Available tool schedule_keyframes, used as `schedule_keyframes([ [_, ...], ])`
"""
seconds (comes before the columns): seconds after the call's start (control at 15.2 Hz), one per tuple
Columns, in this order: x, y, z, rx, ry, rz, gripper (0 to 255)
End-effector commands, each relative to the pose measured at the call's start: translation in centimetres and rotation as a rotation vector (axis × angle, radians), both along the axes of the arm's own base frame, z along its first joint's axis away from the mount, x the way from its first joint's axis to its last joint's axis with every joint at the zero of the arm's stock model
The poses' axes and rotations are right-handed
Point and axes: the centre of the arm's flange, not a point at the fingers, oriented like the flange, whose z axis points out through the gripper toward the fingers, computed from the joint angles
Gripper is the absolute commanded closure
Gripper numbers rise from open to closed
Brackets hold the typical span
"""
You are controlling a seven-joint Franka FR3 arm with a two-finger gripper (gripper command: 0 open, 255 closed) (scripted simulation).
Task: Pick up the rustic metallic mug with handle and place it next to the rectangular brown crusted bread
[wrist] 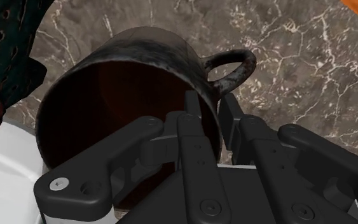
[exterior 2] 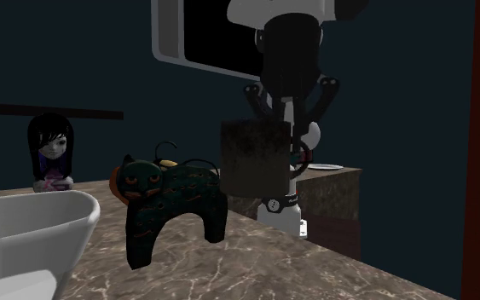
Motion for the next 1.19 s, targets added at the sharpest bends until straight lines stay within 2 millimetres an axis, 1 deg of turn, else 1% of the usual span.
schedule_keyframes([
  [0.0, 0.1, 0.1, 1.0, 0.000, 0.000, 0.000, 255],
  [0.46, 0.1, 0.1, 4.7, 0.000, 0.000, 0.000, 255],
  [0.53, 0.0, 0.1, 4.8, 0.000, 0.000, 0.000, 255],
  [1.12, -2.2, -11.6, 4.8, 0.000, 0.000, 0.000, 255],
])
